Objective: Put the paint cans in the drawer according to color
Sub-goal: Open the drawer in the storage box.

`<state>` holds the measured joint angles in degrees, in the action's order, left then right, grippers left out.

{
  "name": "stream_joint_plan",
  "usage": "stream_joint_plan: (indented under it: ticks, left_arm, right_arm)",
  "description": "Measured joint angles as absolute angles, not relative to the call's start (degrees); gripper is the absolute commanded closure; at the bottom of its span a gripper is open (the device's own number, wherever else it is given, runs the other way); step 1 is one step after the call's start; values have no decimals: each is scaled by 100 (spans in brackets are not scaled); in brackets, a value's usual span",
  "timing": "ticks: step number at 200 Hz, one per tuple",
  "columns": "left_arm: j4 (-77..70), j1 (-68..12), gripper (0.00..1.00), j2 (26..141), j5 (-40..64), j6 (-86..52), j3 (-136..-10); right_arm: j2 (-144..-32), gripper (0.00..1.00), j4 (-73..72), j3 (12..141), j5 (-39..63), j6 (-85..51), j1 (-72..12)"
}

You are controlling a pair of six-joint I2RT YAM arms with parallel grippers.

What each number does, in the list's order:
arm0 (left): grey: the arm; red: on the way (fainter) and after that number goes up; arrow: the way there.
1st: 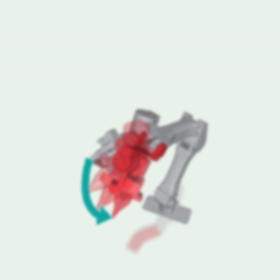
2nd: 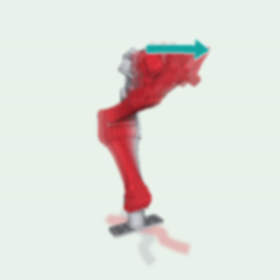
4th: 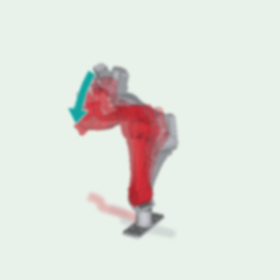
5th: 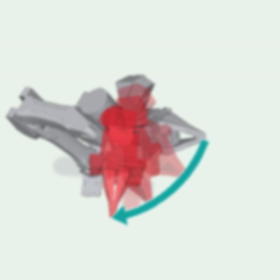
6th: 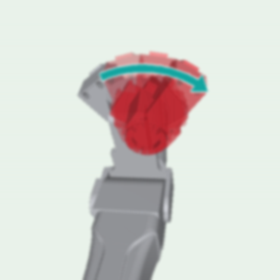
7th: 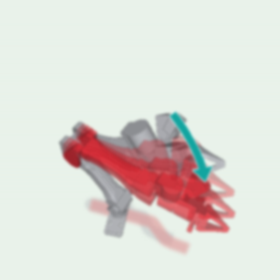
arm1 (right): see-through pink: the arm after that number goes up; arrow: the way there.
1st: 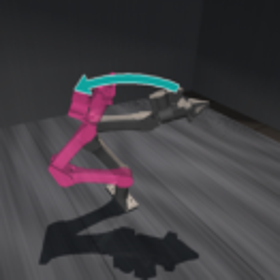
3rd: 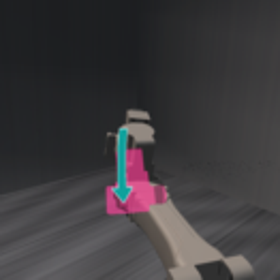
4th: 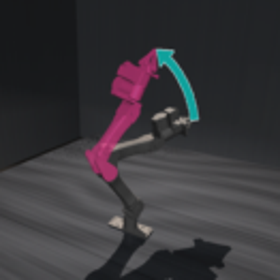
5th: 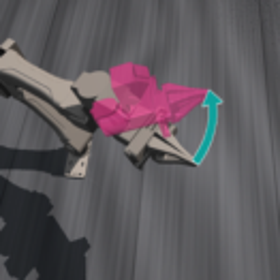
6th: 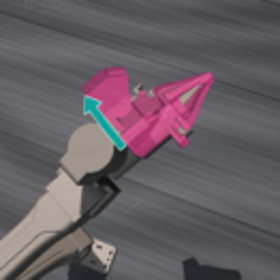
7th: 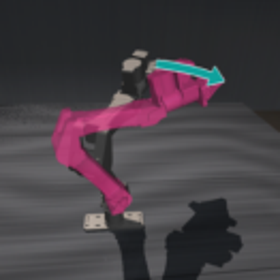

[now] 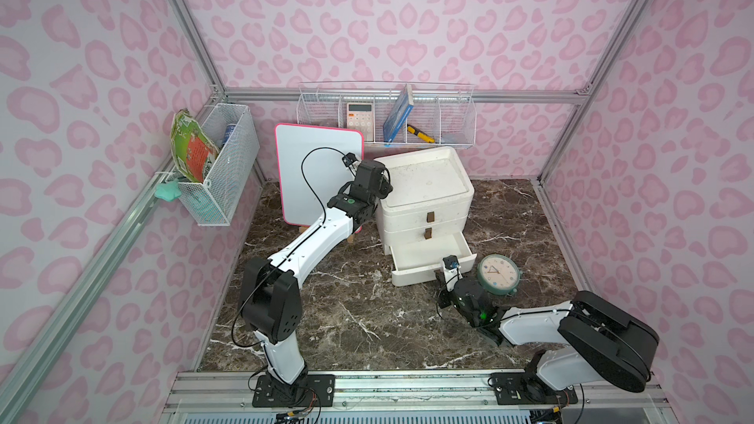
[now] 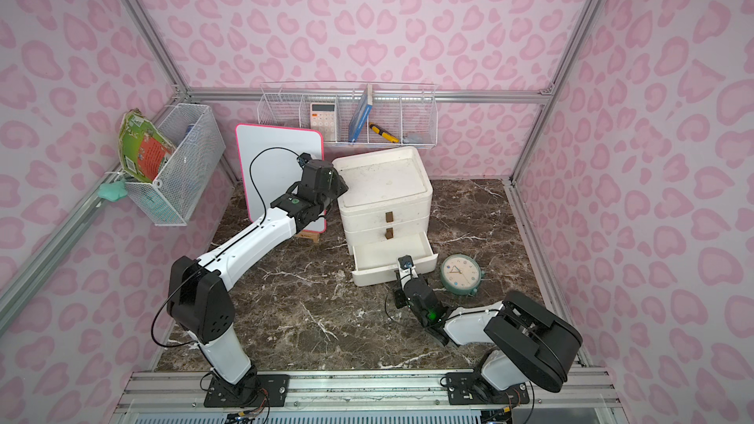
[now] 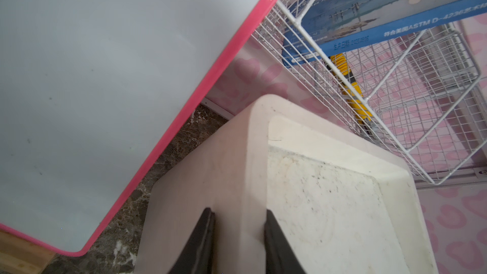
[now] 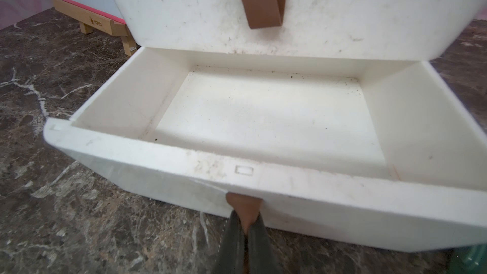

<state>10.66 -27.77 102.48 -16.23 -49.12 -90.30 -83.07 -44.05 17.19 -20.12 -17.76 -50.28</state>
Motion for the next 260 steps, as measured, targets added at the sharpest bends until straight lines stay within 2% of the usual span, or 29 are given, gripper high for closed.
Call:
stream_joint_plan:
  ticks: [85,133,140,172,195,218,240,260]
  left_arm:
    - [1081,-2781,83,10250,-1634,-4915,-9030]
    - [1090,-2790,76,10243,-1643,-4919,-9021]
    - [1090,-2790,73,10239,-1643,-4919,-9019]
    - [1070,-2790,60,10213,-1619,-4969,-8997]
    - [1105,-2786,44,10175,-1422,-5225,-8927]
    - [1201,-2823,37,9904,-1219,-5148,-8718]
    - [1192,-2877,37,9415,-1221,-4777,-8464]
    - [1122,-2943,38,8766,-1304,-4261,-7975]
  right_arm:
    - [-8101,100,-4174,1597,-2010,-1870,-5105]
    - [-8213,100,-4174,1570,-2012,-1920,-5137]
    - [-8237,96,-4206,1573,-2012,-1920,-5137]
    - [-8211,66,-4121,1671,-1986,-1914,-5137]
    - [-7913,51,-3785,1822,-1938,-1896,-5153]
    - [-7557,47,-3218,2084,-1822,-1896,-5061]
    - [-7142,46,-2432,2239,-1691,-1997,-4921]
    - [-6687,47,-1441,2556,-1492,-2421,-4469]
